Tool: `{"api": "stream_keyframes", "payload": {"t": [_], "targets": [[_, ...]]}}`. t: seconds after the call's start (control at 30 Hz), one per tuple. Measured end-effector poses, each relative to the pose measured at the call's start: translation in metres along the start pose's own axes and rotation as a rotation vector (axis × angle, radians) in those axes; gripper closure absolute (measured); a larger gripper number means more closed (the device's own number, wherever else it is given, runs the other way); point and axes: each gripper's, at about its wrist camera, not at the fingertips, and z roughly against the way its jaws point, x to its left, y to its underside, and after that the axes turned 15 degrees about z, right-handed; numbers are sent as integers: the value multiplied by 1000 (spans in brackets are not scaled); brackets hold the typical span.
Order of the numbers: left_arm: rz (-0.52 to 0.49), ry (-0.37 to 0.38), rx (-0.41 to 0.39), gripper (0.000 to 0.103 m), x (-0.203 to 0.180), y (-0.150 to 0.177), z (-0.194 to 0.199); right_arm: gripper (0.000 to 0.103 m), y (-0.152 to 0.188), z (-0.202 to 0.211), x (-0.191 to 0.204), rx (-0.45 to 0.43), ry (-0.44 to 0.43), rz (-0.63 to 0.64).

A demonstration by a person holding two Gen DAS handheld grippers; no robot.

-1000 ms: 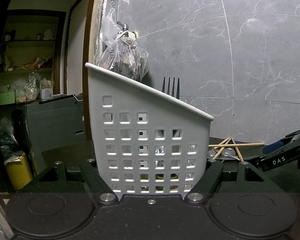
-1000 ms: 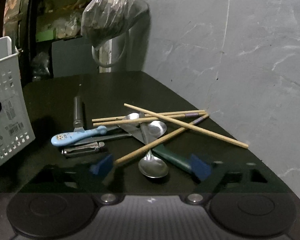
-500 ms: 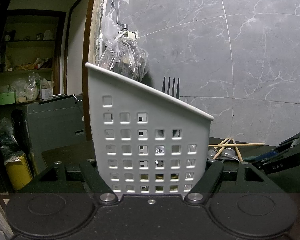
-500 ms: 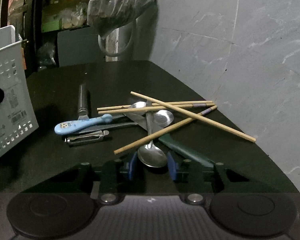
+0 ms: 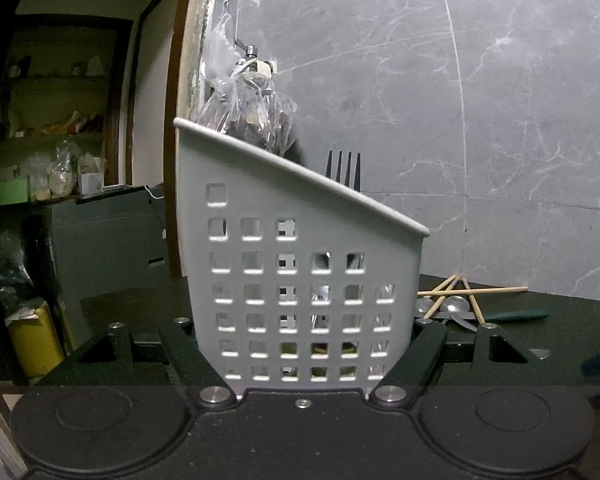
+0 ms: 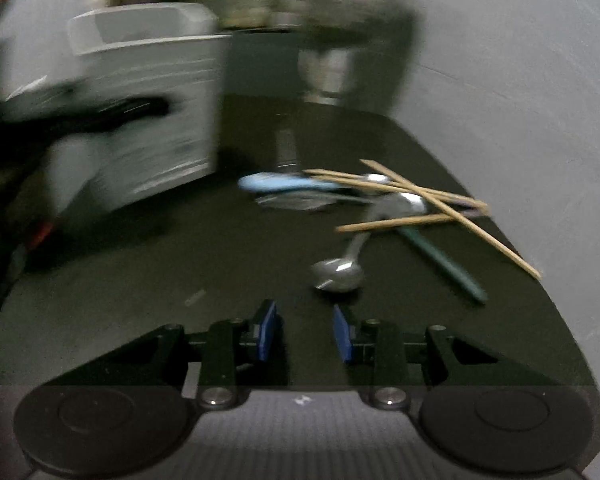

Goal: Organize utensils
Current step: 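Close the right gripper on the silver spoon and lift it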

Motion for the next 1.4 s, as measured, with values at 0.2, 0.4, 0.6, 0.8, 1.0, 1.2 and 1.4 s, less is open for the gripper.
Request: {"api": "stream_keyframes", "payload": {"t": [0.2, 0.4, 0.6, 0.8, 1.0, 1.2, 1.4], "targets": [[4, 0, 3, 27, 0, -2, -1, 47, 4, 26, 19, -12, 23, 42], [3, -1, 4, 27, -1, -2, -1, 55, -5, -1, 11, -3, 164, 94], [3, 0, 5, 27, 0, -2, 0, 59, -8, -23, 24, 16, 270, 278], [2, 0, 6, 27, 0, -2, -1, 82, -10, -37, 25, 22, 281, 331], [2, 0, 5, 27, 0, -2, -1, 101, -12, -37, 33, 6, 261, 355], [2, 0, 5, 27, 0, -2, -1, 102, -20, -21, 50, -49, 172, 337], [3, 0, 5, 27, 0, -2, -1, 101, -30, -28, 72, -70, 162, 415]]}}
